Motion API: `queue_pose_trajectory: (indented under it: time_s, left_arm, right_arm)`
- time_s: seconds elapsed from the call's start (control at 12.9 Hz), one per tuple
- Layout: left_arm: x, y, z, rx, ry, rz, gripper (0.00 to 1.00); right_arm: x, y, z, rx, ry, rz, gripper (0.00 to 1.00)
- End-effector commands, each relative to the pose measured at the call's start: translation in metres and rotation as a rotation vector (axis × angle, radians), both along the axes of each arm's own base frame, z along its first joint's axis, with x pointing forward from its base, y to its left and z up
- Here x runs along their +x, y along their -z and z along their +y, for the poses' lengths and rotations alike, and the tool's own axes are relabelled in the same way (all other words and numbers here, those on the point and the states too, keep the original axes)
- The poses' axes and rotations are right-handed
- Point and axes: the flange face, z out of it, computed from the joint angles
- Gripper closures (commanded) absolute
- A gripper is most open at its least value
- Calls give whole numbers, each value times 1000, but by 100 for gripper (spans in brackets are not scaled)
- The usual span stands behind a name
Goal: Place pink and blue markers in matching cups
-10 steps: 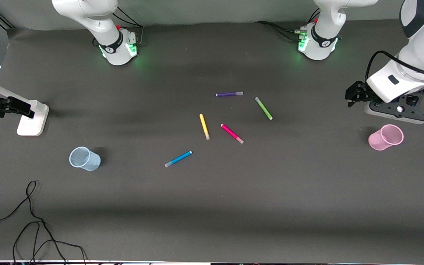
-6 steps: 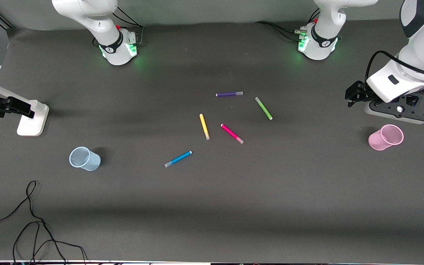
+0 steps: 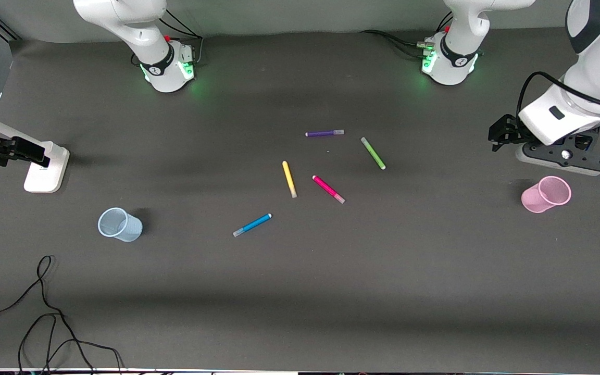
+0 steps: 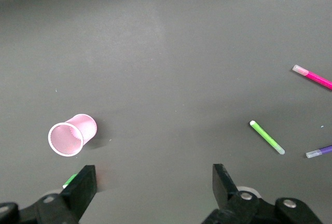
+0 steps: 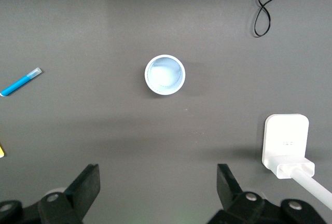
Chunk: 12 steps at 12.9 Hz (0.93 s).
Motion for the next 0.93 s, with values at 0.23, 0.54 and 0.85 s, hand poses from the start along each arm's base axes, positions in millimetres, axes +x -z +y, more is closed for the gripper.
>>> queue_pose_trajectory:
  time_s: [0.23, 0.54, 0.85]
  left_arm:
    - [-1, -3, 1, 2, 4, 5, 1]
    - [-1, -3, 1, 2, 4, 5, 1]
    - [-1, -3, 1, 2, 6, 5, 1]
  right_arm:
    - [12, 3, 86, 9, -57, -24, 0]
    - [26, 25, 188, 0, -24, -56, 0]
    - [42, 45, 276, 36, 58, -46, 0]
